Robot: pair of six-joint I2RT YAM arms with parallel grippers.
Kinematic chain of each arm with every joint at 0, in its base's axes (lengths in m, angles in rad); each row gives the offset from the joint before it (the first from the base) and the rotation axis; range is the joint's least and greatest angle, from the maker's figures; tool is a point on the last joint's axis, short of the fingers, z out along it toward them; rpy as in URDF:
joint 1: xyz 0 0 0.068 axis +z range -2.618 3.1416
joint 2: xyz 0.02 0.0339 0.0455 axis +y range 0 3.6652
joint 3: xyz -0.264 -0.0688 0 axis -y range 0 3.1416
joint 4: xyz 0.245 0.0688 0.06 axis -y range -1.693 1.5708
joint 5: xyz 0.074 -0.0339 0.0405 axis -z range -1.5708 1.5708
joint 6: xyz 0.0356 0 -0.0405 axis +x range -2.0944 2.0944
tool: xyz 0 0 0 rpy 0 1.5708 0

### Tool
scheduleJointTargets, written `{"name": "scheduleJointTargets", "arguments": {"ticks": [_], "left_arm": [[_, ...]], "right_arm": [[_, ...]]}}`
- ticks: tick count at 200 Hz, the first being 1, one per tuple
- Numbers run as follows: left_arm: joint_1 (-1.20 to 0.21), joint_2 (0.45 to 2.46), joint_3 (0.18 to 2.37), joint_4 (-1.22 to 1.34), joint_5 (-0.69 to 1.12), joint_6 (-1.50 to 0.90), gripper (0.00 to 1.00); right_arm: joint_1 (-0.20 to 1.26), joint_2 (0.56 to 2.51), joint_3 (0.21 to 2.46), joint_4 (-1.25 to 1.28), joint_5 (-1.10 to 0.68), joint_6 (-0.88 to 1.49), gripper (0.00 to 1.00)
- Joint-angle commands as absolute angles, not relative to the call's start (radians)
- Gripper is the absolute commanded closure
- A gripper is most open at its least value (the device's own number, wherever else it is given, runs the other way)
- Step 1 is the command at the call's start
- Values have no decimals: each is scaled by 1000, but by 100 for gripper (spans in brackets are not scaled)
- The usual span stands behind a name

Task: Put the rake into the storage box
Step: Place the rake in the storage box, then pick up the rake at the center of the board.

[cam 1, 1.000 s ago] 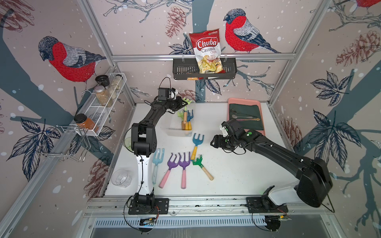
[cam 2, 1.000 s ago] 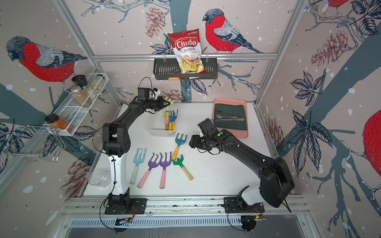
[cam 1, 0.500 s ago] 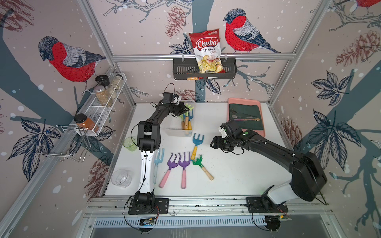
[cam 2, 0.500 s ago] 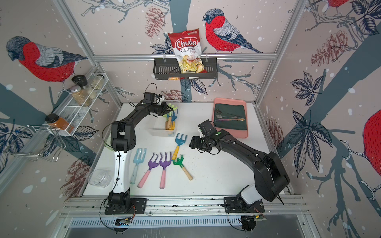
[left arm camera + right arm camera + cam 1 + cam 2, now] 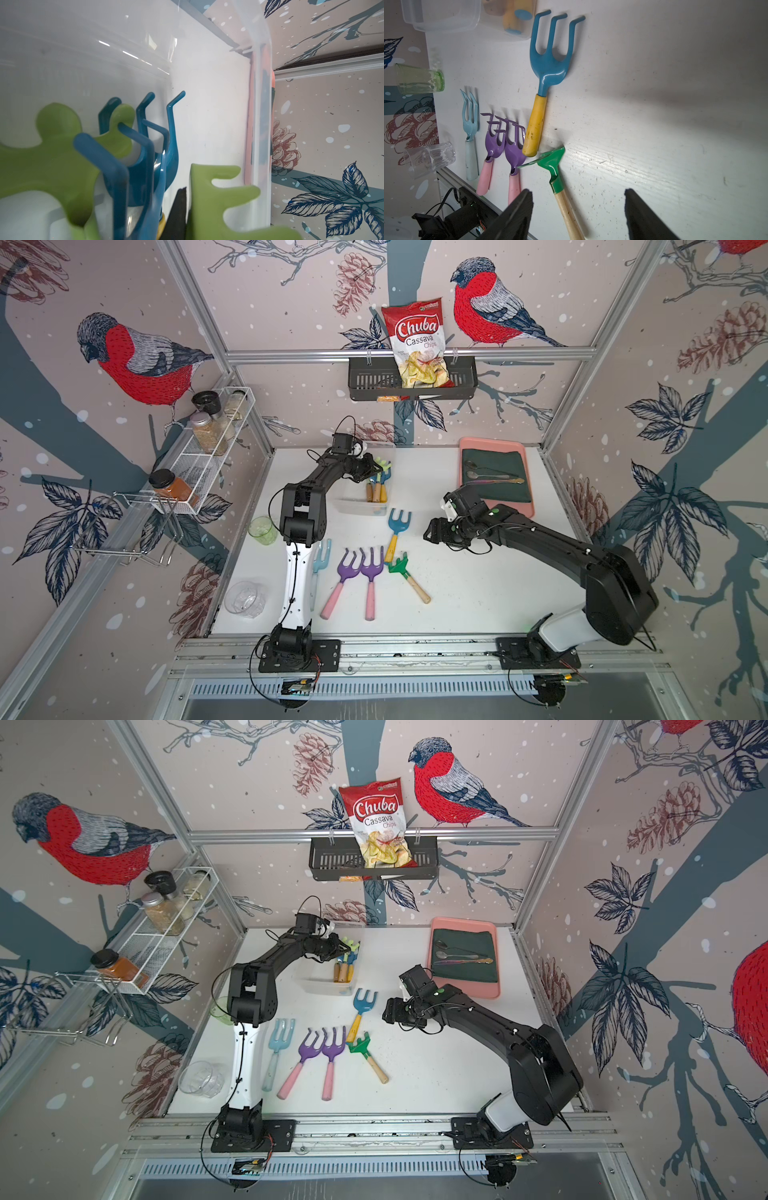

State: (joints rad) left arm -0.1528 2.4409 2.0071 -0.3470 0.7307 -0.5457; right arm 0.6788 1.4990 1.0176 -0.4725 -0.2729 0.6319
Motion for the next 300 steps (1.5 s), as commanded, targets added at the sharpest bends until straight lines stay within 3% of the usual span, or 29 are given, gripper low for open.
{"name": "scheduleJointTargets", "arguments": {"ticks": [1,45,80,98,178,223,252,300], "left_arm": [[-155,2424,1997,-328,729,-532,78],[-155,2412,1985,-327,727,-535,70],[-155,2384,1977,-328,712,-537,50],[-155,2366,1967,-334,698,-532,45],[-153,2220,1910,-322,682,-559,37],[-146,2063,1753,-262,677,-578,36],[-140,1952,1620,-228,677,-583,36],[-140,1766,1386,-149,690,-619,36]], "right_arm": [[683,1490,1009,-454,-278,640,27],[698,1483,1006,-468,-263,643,27],[728,1483,994,-483,-224,655,27],[767,1468,948,-461,-195,693,27],[1037,1488,885,-484,-41,831,27],[1129,1601,919,-498,-6,839,29],[1160,1667,950,-510,6,832,36],[1177,1745,992,-535,17,804,69]]}}
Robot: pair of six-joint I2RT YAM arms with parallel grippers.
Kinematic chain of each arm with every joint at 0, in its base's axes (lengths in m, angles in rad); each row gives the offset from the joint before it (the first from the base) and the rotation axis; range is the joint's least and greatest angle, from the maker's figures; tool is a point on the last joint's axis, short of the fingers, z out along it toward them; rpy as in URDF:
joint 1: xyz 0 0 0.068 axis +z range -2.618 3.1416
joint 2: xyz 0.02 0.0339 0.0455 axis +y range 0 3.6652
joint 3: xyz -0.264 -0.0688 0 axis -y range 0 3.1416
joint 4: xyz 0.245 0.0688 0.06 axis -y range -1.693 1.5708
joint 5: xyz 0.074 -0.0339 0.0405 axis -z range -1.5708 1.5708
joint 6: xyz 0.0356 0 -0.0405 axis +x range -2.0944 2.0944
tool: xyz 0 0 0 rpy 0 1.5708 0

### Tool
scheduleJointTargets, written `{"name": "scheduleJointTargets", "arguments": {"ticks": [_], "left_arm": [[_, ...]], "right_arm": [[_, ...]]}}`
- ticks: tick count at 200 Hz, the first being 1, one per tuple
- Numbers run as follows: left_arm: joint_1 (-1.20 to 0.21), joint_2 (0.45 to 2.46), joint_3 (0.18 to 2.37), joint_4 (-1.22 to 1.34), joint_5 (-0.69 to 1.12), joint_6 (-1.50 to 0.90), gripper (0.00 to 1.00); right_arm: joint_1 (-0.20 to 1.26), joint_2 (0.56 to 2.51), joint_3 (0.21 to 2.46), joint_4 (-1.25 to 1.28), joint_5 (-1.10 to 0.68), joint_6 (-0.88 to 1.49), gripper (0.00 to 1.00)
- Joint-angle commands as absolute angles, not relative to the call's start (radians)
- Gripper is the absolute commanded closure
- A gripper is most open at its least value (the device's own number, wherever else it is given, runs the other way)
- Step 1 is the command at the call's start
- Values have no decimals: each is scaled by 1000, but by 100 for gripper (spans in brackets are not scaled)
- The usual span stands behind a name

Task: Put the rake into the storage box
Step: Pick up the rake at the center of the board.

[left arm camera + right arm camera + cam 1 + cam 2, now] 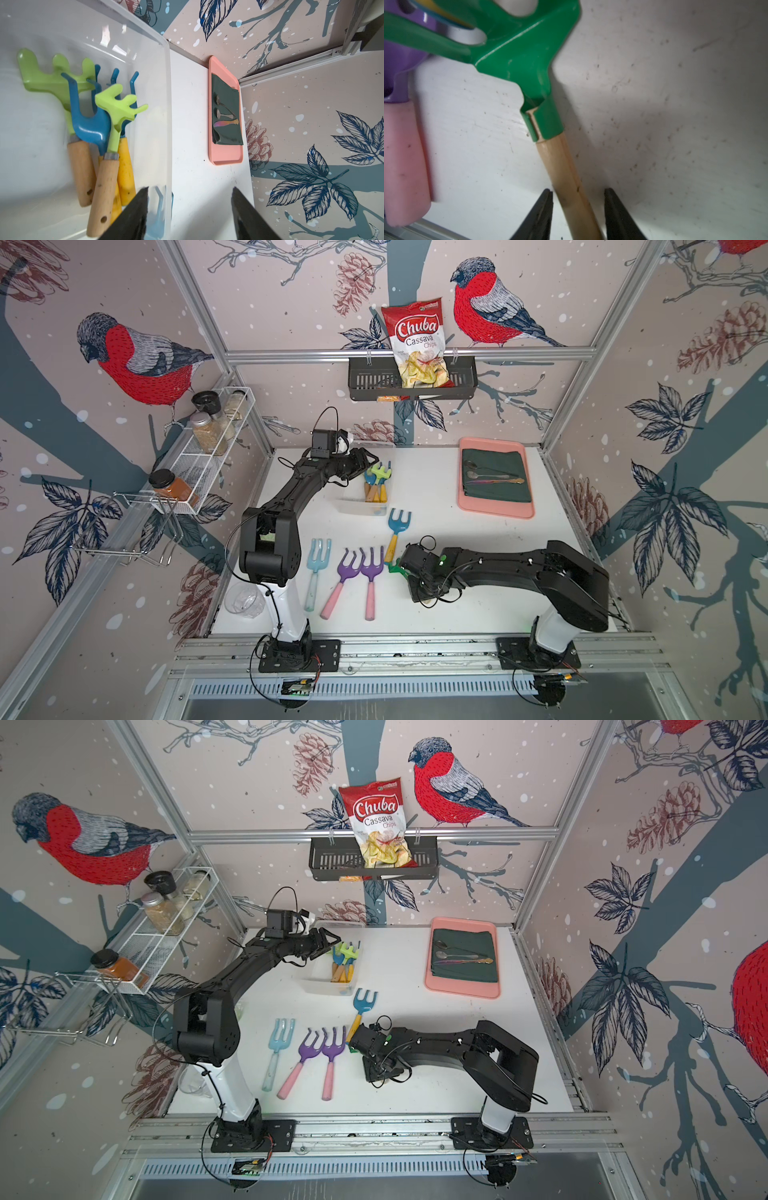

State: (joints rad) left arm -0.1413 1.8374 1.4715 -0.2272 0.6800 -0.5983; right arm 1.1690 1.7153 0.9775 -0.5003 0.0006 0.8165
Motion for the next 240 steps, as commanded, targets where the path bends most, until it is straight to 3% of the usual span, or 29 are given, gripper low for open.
{"name": "scheduleJointTargets", "arguments": {"ticks": [1,17,42,117,240], "left_arm": [[-140,1763,1380,-147,690,-620,36],[-141,1696,1308,-125,694,-648,36],[-155,1585,1213,-84,688,-697,36],[-274,1408,980,57,687,-834,36],[-342,1377,910,90,669,-857,50]], "right_arm": [[1177,1744,992,-535,18,804,70],[1175,1741,1002,-551,42,807,79],[1150,1696,1008,-539,41,799,84],[1005,1594,1155,-514,-68,711,84],[904,1641,1385,-517,-195,653,84]]}}
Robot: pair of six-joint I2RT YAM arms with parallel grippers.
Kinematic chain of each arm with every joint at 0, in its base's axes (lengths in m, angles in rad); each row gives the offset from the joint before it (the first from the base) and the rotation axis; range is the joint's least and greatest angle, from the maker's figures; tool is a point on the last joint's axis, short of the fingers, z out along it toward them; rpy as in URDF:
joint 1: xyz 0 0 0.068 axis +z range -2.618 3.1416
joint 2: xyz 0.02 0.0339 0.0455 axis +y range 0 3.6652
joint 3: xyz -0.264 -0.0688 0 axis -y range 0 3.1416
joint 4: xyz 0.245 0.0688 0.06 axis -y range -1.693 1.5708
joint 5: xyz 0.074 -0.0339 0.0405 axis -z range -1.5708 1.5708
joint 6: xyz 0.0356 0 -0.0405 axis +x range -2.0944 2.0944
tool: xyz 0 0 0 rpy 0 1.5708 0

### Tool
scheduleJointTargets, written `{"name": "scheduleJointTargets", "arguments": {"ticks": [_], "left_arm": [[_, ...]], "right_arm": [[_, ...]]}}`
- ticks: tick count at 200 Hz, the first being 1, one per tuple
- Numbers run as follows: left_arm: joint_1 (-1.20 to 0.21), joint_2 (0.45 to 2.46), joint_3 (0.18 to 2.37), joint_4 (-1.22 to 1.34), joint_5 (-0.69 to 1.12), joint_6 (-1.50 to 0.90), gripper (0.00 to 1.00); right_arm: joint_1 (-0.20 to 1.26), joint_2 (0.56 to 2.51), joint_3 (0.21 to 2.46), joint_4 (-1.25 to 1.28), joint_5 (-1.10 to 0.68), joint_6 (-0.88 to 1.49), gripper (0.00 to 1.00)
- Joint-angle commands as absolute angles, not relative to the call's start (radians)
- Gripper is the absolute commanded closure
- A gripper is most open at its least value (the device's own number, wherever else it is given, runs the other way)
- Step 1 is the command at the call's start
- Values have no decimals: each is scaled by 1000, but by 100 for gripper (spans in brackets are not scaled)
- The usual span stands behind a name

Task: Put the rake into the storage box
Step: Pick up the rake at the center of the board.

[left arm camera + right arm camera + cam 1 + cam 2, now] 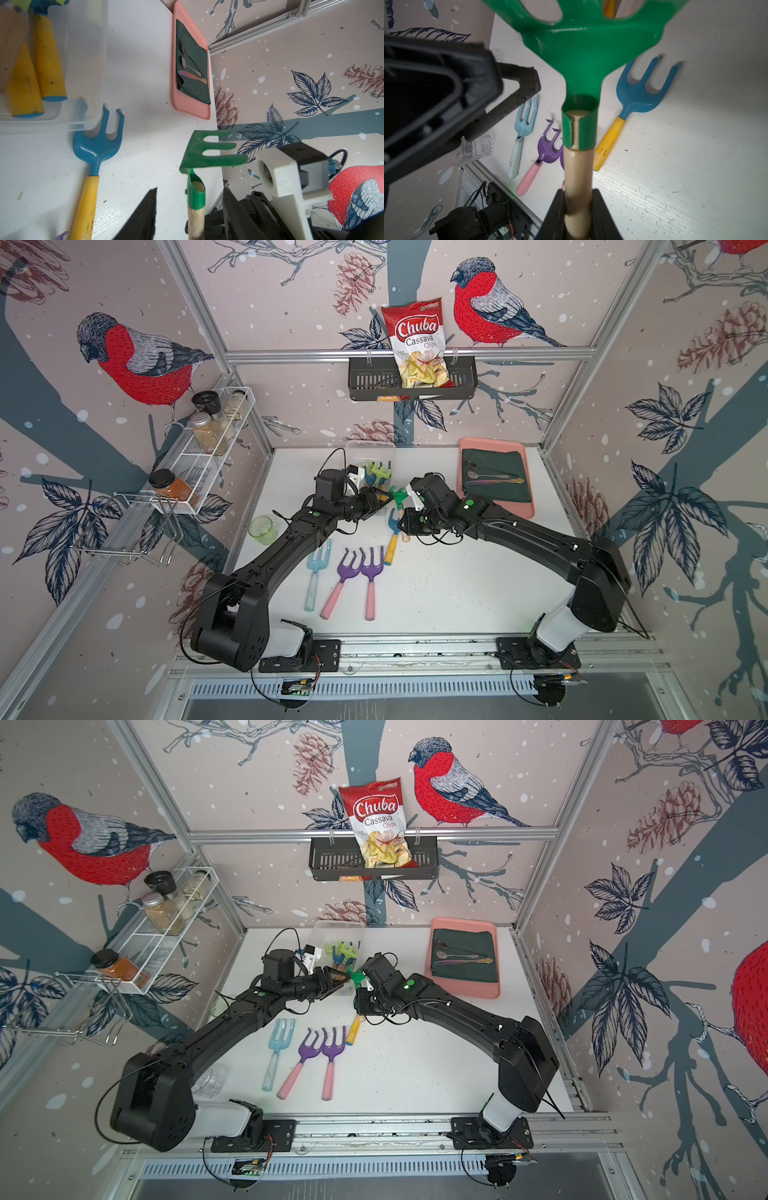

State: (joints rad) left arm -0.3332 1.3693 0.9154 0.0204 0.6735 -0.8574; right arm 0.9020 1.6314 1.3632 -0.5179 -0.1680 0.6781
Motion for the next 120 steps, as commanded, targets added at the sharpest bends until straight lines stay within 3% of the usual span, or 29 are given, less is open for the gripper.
{"name": "scheduleJointTargets", "arguments": {"ticks": [1,68,120], "left_arm": [[-343,1377,910,91,670,-857,50],[-369,1420,912,127,670,-871,54],[-371,1453,913,166,674,-892,78]], "right_arm": [[904,1642,1387,-517,-196,654,84],[899,1685,1444,-531,-215,632,84],[897,1709,1466,-536,-225,620,83]]}}
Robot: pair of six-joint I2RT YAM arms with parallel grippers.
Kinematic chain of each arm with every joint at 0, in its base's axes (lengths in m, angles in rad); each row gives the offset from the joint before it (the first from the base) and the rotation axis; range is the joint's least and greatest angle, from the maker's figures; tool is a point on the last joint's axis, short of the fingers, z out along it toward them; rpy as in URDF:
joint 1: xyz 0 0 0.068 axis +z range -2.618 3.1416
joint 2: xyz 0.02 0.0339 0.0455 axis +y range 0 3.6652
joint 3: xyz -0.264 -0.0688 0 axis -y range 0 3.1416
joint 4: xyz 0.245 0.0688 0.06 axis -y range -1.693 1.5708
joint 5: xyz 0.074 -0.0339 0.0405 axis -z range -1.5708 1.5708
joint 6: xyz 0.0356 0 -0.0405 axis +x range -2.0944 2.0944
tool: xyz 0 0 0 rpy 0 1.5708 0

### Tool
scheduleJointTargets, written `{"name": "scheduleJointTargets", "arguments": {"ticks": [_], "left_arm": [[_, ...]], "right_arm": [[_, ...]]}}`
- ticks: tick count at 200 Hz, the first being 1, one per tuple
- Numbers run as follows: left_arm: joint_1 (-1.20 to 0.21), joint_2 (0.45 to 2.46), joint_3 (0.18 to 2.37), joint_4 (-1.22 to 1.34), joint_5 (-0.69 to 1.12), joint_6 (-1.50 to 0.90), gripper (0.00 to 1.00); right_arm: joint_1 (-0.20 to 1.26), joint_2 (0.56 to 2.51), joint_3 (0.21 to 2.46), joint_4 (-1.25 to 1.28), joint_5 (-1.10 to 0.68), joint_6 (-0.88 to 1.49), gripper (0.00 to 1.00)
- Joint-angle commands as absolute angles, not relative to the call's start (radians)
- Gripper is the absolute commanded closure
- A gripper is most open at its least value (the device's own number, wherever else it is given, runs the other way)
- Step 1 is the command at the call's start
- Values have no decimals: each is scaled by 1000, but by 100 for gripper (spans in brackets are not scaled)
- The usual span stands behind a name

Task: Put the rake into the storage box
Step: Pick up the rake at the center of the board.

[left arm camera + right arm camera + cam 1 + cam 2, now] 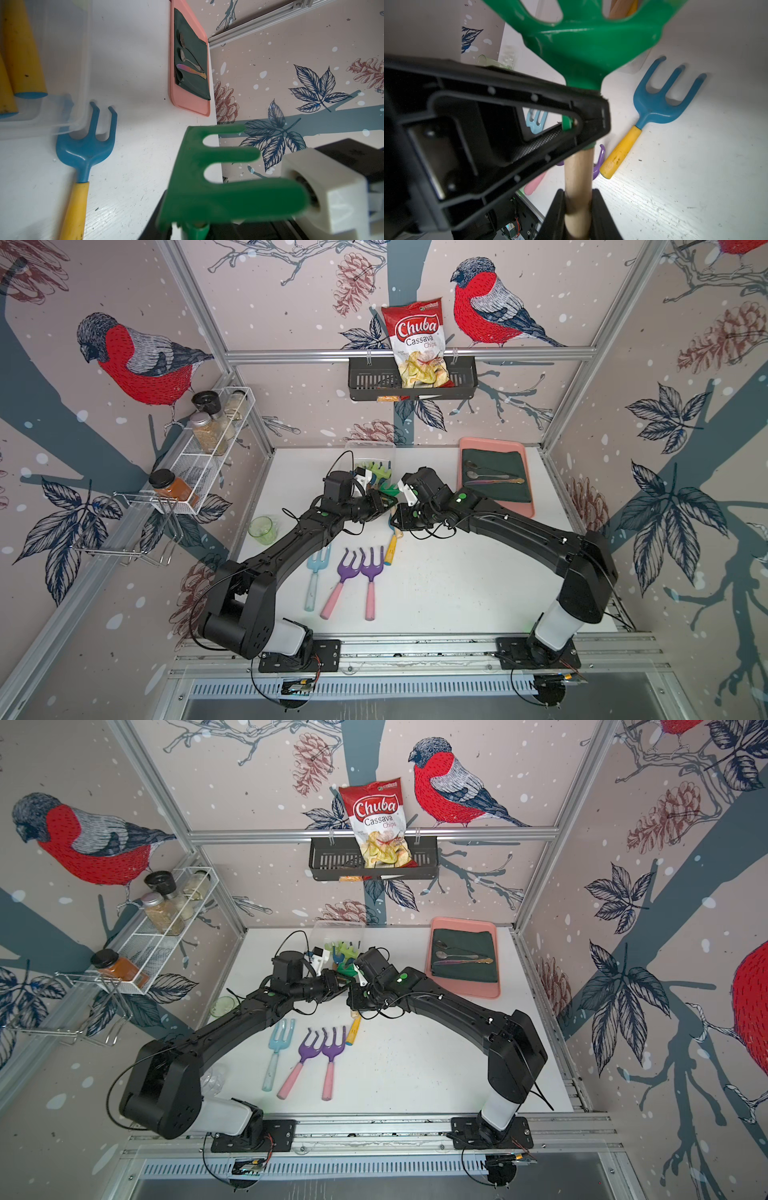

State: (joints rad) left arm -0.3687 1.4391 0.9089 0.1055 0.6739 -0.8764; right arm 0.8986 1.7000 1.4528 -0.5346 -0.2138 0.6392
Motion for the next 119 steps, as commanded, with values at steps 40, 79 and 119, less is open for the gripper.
{"name": "scheduleJointTargets", "arguments": {"ticks": [40,79,119], "left_arm": [[-371,1470,929,165,666,-888,96],[-350,1527,992,94,653,-815,96],[-247,1671,1187,-35,673,-691,96]], "right_arm": [[891,1717,1468,-540,-225,614,60],[876,1693,1460,-546,-222,623,15],[856,1597,1373,-541,-184,649,9]]}}
